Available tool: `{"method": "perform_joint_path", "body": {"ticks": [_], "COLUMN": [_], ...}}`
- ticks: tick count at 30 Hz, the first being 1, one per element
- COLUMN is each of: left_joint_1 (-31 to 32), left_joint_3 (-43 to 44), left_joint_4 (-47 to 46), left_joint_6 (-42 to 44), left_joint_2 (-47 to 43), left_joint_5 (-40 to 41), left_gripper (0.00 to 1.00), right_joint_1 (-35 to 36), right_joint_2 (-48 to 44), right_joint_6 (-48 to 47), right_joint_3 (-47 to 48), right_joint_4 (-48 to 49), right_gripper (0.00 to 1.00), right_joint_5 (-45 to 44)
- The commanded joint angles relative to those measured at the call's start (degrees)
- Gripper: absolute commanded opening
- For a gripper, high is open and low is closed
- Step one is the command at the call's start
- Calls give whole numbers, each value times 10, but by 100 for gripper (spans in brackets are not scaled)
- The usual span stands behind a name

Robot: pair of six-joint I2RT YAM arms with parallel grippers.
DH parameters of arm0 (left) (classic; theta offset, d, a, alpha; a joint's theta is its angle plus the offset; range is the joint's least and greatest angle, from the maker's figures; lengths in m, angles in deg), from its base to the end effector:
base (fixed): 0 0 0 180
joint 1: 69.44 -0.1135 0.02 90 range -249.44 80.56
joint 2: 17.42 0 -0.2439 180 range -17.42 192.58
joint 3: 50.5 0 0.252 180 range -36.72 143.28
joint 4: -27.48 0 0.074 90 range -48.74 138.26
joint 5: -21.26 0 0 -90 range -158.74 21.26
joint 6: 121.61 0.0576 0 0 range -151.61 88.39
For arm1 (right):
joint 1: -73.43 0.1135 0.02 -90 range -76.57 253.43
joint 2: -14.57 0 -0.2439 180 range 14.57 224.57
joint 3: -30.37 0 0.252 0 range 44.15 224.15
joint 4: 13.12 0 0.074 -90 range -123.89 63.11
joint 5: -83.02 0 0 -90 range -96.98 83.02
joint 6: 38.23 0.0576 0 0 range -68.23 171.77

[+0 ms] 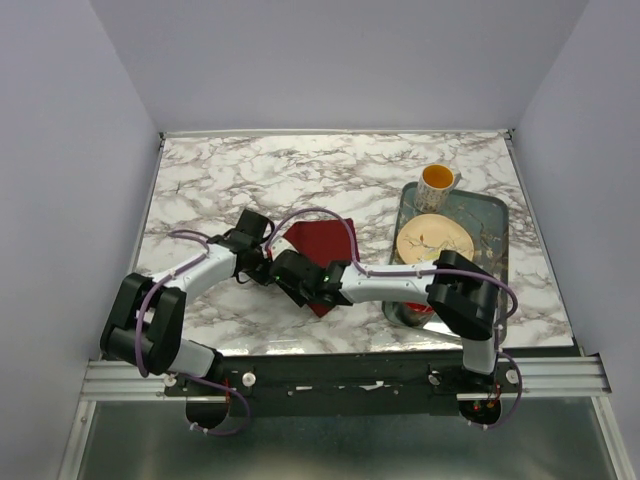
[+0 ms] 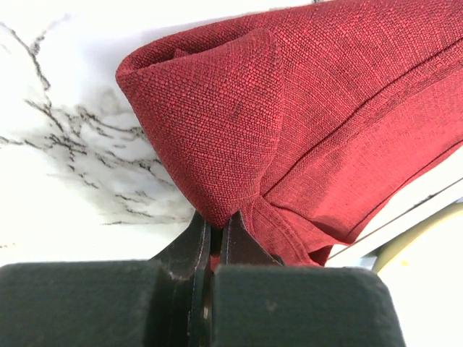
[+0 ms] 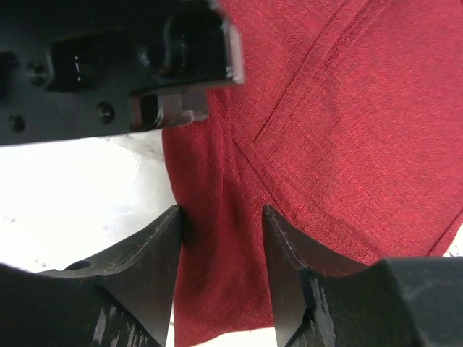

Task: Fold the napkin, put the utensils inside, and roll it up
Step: Roll the napkin with the utensil

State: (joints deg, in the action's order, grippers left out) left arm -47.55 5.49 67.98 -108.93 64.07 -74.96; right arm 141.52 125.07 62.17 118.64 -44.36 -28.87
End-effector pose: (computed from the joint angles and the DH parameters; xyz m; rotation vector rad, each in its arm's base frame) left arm 0.2433 -0.1045 0.1263 -1.3178 2.5803 -0.5710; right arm 0.1746 0.3766 0.1442 -1.0289 2.1873 0.1424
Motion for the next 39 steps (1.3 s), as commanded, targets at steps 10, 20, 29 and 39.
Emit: {"method": "perform_joint_path", "body": {"ticks": [10,20,29,39], "left_joint_1": [3,1,-17,-23], "left_joint_3": [-5,-7,3,20], "left_joint_4": [23,19,-12,11], "left_joint_6": [-4,33,121,212], "left_joint_2": [16,24,-7,-63], "left_joint_5": [-32,-32,-17,0], "left_gripper": [0,0,47,78], "right_joint_1": [23,-6,-84,-184], "right_joint_2": [49,27,-25,8], "right_joint_6": [-14,18,28,112], "right_joint_3": [25,-20,-115,-190], "right_joint_4": [24,41,136,311], "right_gripper": [45,0,1,1], "right_joint_5": [-17,54,304,632]}}
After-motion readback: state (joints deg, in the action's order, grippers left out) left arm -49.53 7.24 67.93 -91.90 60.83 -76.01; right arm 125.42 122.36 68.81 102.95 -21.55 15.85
